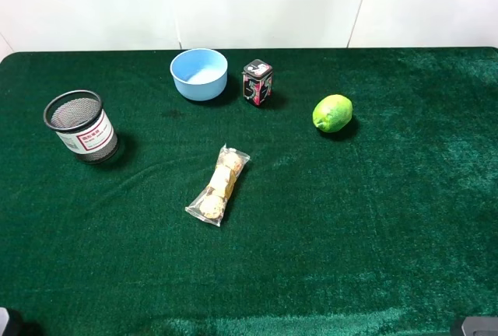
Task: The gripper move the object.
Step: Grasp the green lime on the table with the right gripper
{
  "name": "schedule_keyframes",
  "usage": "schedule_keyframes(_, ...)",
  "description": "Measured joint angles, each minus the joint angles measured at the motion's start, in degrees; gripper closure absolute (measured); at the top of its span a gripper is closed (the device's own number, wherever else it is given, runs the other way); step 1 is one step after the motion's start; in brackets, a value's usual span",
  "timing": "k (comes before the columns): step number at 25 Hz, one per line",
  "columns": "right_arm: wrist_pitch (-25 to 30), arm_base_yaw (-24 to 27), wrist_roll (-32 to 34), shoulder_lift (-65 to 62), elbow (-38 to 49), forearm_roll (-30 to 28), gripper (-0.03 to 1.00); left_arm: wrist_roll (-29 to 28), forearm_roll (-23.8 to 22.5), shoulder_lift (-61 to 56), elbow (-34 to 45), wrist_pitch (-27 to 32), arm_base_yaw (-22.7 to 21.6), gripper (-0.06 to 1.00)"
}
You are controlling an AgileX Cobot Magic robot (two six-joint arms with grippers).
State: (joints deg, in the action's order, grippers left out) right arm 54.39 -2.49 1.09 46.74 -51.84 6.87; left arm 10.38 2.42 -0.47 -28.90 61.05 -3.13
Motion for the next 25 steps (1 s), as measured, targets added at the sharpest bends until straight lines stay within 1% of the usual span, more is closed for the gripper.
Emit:
schedule_keyframes(8,2.0,0.0,0.1,15.12,-7.38,4.56,0.28,0.0,0.0,0.0,0.0,0.0,0.0,-0.04)
schedule_keyframes(12,2.43,0.0,0.35,20.56,-9.01,5.79,0.28,0.0,0.0,0.0,0.0,0.0,0.0,-0.04)
schedule_keyframes(14,2.43,0.0,1.52,22.74,-9.13,6.17,0.28,0.0,0.0,0.0,0.0,0.0,0.0,-0.04)
schedule_keyframes(17,2.2,-1.29,4.07,25.97,-9.24,5.83,0.28,0.0,0.0,0.0,0.0,0.0,0.0,-0.04)
schedule_keyframes(25,-1.33,-9.02,15.28,32.9,-9.24,1.32,0.28,0.0,0.0,0.0,0.0,0.0,0.0,-0.04)
